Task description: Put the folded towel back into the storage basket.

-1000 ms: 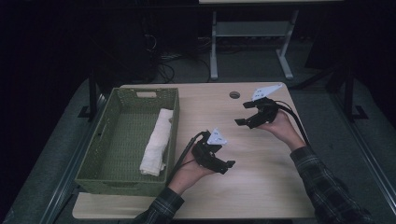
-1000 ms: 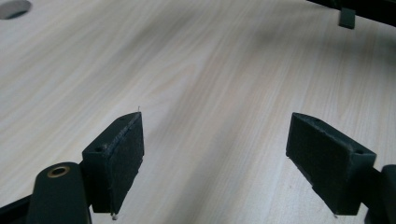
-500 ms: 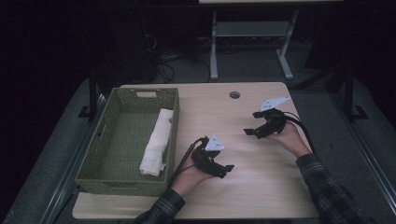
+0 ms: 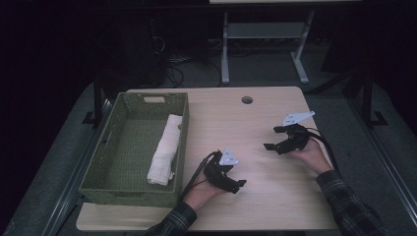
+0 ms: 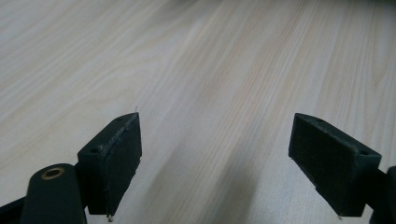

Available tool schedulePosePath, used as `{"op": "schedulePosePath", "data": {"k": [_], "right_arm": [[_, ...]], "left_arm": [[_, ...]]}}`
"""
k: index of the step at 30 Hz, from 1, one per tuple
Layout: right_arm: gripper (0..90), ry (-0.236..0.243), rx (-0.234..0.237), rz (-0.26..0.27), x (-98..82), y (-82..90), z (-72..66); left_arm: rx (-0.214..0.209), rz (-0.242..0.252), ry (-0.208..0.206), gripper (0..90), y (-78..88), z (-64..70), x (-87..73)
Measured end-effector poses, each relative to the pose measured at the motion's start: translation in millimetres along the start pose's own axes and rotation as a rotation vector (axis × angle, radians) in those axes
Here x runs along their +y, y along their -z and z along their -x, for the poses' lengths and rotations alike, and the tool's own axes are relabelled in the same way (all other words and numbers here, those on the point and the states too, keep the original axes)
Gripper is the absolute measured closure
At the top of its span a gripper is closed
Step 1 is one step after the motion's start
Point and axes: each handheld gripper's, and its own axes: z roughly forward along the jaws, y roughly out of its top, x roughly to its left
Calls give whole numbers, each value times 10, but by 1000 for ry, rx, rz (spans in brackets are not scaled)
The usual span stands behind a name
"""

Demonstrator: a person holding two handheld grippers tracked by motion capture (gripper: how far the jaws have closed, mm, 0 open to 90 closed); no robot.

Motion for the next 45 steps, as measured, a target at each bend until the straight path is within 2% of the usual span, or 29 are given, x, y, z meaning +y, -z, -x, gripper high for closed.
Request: {"op": "schedulePosePath", "data": {"k": [3,5,6,9,12,15,18,21,23,24,31,37,45], "right_arm": [[88,5,-1,-20,-49,-28,-28],[73,-16,24,-24,-106,-53,-37],[67,-5,24,-30,-123,-65,-40],[44,-1,9,-57,-156,-91,-61],[31,-4,1,-73,-189,-118,-70],[28,-5,-8,-79,-214,-149,-73],[28,9,-30,-98,-233,-187,-77],[28,12,-32,-111,-250,-216,-72],[23,24,-49,-138,-268,-251,-80],[20,35,-50,-139,-277,-260,-75],[18,23,-30,-101,-317,-275,-69],[18,23,-25,-75,-348,-272,-69],[18,23,-25,-75,-348,-272,-70]], "left_arm": [[5,-4,4,159,-21,0,-17],[7,-14,2,155,-29,-10,-29],[7,-23,9,152,-41,-19,-47],[12,-35,1,151,-54,-33,-66],[14,-32,9,149,-72,-28,-80],[18,-46,-6,145,-83,-41,-94],[22,-44,-4,145,-107,-27,-105],[20,-50,-7,145,-120,-21,-112],[22,-47,-16,140,-131,-10,-120],[22,-46,-15,140,-132,-7,-122],[26,-13,-29,137,-136,-15,-166],[26,-13,-29,137,-136,-15,-166],[25,-13,-29,137,-136,-15,-167]]}}
